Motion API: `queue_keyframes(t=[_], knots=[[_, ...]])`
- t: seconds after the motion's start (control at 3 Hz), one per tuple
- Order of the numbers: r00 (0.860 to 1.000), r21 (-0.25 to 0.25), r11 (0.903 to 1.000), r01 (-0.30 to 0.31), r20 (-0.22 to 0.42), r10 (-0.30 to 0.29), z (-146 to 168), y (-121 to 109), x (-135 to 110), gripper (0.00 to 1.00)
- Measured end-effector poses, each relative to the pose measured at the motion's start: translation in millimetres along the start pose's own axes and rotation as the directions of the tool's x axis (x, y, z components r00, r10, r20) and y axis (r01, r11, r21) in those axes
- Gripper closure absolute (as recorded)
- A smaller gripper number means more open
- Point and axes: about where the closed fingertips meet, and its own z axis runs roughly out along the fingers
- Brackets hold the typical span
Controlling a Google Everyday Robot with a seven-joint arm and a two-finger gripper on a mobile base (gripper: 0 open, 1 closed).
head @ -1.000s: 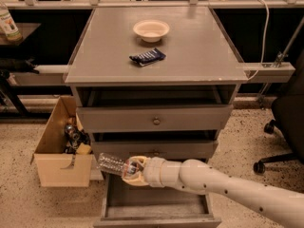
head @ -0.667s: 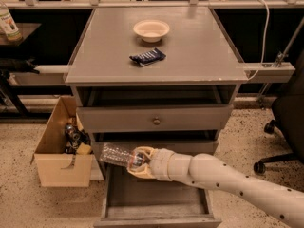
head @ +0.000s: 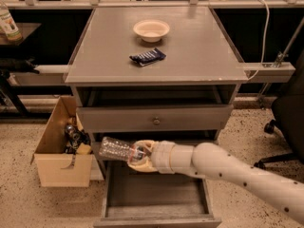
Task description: Pick water bottle from bottom drawer and place on counter
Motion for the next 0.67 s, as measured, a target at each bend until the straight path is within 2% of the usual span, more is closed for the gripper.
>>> queue_keyframes(t=[0.33, 0.67], knots=[[1.000, -0.040, 0.9990, 0.021, 0.007, -0.021, -24.7, -28.0, -55.4, 1.00], [0.997, -0.073, 0.9941, 0.080, 0.026, -0.079, -45.1, -44.0, -105.6, 1.00]])
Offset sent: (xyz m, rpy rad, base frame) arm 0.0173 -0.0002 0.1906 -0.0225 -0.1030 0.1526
